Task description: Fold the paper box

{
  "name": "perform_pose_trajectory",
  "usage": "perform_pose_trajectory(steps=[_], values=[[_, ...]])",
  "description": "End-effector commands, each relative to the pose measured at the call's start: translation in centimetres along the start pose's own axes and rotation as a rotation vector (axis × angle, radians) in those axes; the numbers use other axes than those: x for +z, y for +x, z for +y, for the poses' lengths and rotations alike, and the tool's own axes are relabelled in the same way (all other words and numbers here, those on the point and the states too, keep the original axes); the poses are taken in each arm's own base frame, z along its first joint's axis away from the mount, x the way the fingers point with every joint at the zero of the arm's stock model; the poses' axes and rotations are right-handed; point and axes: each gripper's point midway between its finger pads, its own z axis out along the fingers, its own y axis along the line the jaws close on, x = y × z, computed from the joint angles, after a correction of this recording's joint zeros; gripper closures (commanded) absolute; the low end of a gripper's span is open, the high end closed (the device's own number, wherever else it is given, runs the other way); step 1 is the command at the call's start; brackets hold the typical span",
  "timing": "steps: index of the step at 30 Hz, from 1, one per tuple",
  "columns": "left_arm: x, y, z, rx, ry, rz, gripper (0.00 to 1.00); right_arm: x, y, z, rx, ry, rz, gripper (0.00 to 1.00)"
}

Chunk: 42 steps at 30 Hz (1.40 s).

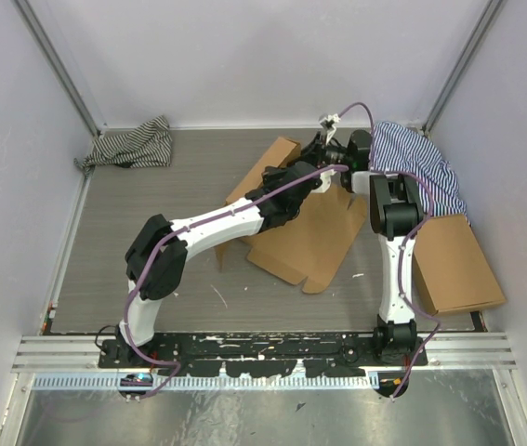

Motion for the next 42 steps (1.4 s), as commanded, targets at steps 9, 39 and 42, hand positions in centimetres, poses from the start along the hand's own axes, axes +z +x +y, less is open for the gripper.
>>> perform_pose_trajectory(steps=[9,39,42], values=[[-1.4,-1.3,0.1,-0.042,-0.003,-0.026,0.95,0.5,-2.1,-1.3,-0.122,0.303,0.0,0.86],[-14.1,3.6,15.7,-0.842,-0.308,-0.207,0.4,-1.8,-1.8,6.7,-0.039,0.566,-0.107,0.99],[-13.4,5.7,17.4,-0.914,-0.344,-0.174,0.4,-1.7,-0.6,8.7,-0.031,0.554,-0.053,0.99]])
